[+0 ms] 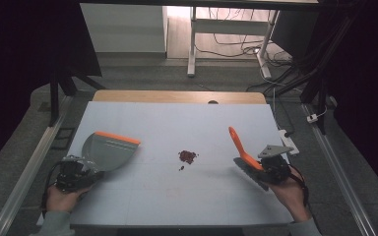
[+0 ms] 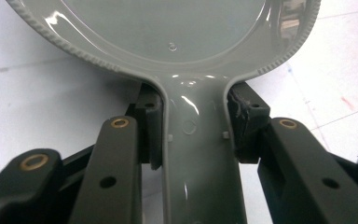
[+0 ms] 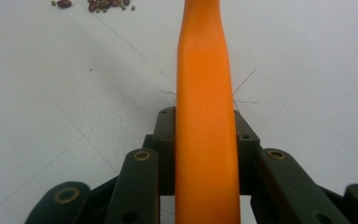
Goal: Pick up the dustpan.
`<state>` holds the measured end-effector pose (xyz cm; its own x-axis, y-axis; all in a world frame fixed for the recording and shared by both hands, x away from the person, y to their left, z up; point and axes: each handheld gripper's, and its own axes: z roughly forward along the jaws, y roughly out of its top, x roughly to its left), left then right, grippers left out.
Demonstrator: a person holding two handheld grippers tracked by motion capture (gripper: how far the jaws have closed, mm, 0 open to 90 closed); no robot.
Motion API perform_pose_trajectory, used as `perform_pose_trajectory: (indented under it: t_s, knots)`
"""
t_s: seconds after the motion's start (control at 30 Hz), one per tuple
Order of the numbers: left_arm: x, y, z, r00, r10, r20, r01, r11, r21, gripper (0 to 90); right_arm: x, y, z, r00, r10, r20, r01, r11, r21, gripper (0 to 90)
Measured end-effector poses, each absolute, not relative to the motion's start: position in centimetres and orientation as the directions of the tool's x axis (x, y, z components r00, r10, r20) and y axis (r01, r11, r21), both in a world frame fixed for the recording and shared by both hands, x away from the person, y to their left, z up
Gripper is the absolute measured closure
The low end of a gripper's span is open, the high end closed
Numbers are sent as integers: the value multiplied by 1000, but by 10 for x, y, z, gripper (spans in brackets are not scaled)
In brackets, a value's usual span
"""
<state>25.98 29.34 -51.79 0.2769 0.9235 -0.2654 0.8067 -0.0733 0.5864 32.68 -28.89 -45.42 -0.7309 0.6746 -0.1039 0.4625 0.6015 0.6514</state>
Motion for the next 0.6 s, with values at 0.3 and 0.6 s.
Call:
perform_pose_trajectory:
  t_s: [0.3,0.6]
  knots:
    - [263,297,-512,337,905,-260,760,-99,643,619,326,-287,-453,-734,671,-109,454,603,656,708]
    - [266,295,-507,383,885,-267,727,-110,678,619,326,-288,-453,-728,676,-116,451,599,661,708]
